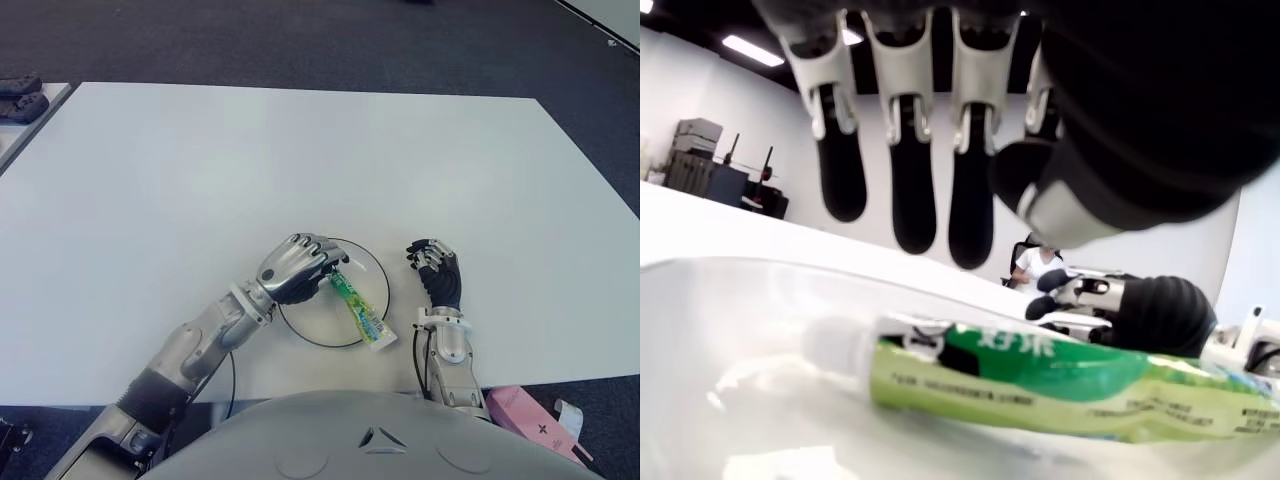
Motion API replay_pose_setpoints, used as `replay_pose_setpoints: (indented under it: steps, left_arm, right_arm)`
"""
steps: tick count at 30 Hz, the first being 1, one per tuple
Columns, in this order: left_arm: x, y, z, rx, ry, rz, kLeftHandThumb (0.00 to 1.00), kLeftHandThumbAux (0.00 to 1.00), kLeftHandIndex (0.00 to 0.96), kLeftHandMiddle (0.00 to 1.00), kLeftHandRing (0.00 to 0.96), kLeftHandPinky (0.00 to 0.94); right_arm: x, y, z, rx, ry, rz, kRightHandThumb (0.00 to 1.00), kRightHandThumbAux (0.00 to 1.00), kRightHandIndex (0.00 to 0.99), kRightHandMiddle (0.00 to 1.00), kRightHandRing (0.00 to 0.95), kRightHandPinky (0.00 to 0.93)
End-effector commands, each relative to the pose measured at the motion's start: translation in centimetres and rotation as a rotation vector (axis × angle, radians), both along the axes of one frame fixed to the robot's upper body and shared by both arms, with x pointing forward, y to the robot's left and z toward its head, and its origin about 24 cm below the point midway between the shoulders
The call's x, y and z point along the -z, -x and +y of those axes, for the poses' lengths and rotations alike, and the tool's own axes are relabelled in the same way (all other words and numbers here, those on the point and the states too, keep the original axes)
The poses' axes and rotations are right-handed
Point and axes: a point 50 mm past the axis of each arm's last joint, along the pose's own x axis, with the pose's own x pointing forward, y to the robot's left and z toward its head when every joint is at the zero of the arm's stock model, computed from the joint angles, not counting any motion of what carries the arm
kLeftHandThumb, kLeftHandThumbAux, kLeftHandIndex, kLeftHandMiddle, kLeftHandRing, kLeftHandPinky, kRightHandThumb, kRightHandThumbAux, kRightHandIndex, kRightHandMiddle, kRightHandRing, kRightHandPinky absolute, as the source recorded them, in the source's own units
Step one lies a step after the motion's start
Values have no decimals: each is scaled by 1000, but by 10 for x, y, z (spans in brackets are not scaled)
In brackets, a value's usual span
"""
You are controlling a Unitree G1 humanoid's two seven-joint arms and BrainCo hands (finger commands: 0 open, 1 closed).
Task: Put the toothpaste on the table into the plate.
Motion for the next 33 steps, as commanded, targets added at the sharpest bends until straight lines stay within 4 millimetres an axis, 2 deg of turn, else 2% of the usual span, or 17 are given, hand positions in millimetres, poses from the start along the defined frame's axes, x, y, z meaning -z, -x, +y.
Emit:
replay_pose_setpoints:
  steps: [1,21,27,28,29,30,31,32,33]
  left_arm:
    - [7,1,-1,45,-65,24,722,702,442,862,882,886]
    - [6,2,-2,51,-57,43,708,701,441,857,872,874]
    - [-4,1,-2,19,-9,82,699,699,434,791,803,797]
    - [-4,0,-1,4,-4,88,698,700,433,766,778,771]
    - [-4,0,-1,-6,0,92,694,702,427,648,679,689]
    - [-4,0,0,-13,2,96,692,703,423,571,614,636]
    - [-5,-1,0,-25,8,98,691,703,422,544,591,617]
    - [-5,-1,0,-32,11,99,570,645,353,437,493,542]
    - [-5,-3,4,-70,39,107,489,608,309,367,430,493]
  right_arm:
    - [4,2,0,3,-13,24,707,727,428,504,498,503]
    - [5,2,-2,11,-15,28,708,726,430,510,498,498]
    - [5,2,-2,7,-11,29,708,726,429,509,499,503]
    - [5,2,-2,6,-10,28,708,726,429,509,499,503]
    - [5,2,-2,6,-10,28,708,726,429,509,499,503]
    - [5,2,-2,6,-9,27,708,726,429,509,499,502]
    - [5,2,-2,6,-8,27,708,726,429,508,499,502]
    - [5,2,-2,6,-8,27,708,726,429,508,498,502]
    - [5,2,-2,6,-6,28,708,726,429,508,498,502]
